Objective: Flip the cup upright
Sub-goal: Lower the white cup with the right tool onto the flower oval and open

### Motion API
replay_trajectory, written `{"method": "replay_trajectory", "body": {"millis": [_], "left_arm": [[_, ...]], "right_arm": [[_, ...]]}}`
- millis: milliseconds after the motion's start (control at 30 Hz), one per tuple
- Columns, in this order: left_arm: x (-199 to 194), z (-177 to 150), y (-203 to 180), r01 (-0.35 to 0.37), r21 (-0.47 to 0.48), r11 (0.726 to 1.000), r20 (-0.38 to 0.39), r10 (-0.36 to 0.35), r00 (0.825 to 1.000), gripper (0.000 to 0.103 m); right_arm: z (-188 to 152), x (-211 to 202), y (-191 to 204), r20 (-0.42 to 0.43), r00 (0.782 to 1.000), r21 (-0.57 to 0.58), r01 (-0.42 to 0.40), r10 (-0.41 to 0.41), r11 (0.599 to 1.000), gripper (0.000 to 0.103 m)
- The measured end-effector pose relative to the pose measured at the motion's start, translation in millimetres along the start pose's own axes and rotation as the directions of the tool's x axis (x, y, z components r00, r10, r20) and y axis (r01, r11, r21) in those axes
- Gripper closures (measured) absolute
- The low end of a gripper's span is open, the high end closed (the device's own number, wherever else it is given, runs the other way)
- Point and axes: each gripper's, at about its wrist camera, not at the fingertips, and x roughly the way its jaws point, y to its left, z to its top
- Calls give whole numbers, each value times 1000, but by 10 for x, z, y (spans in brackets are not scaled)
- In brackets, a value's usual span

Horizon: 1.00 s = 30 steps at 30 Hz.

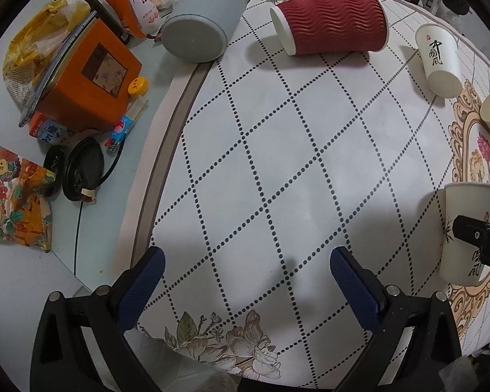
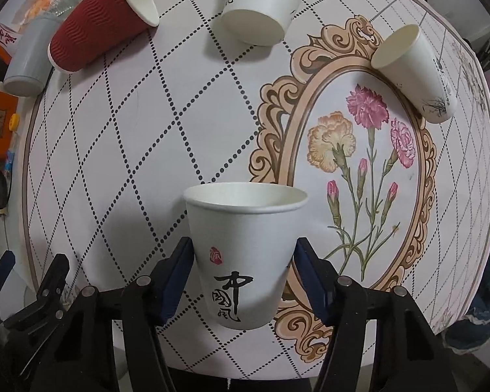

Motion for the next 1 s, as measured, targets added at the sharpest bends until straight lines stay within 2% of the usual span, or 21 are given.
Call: {"method": "replay_trajectory", "body": {"millis": [133,233,300,400,500,567,667,733,767,833,900,1000], "left_arm": [[-34,58,-6,0,-1,1000,15,0,1000,0],[-49,111,-11,8,-6,1000,21,-8,1000,0],[-44,153,-28,16,-14,1000,20,-16,1000,0],[-33,235,-91,35,-25,999,23,-34,999,0],[5,322,-182,61,-23,998,25,-60,998,0],[50,369,-254,81,-13,997,19,-81,997,0],[111,405,-353,81,9,997,25,-81,996,0],[144,400,-391,80,24,997,21,-80,997,0],[155,386,-405,75,31,997,21,-76,997,0],[165,357,-421,68,47,997,22,-69,997,0],[157,310,-426,65,59,996,24,-66,998,0],[120,211,-449,57,77,995,31,-60,998,0]], "right_arm": [[-22,-109,-130,61,997,41,-55,52,998,39],[-61,-247,-231,172,981,63,-98,86,993,39],[-76,-319,-287,252,964,72,-101,80,992,39],[-91,-383,-354,377,924,95,-111,67,989,39],[-106,-427,-364,499,866,116,-88,19,989,39],[-58,-431,-365,573,819,137,-58,-32,989,39],[-82,-363,-417,616,784,170,-31,-82,985,39],[-102,-287,-409,622,777,174,-17,-97,985,39],[-143,-280,-401,645,758,165,-10,-100,986,39],[-202,-267,-355,657,747,147,9,-104,989,39],[-283,-261,-343,661,743,136,17,-104,991,39],[-402,-250,-322,653,751,127,24,-102,992,38]]}}
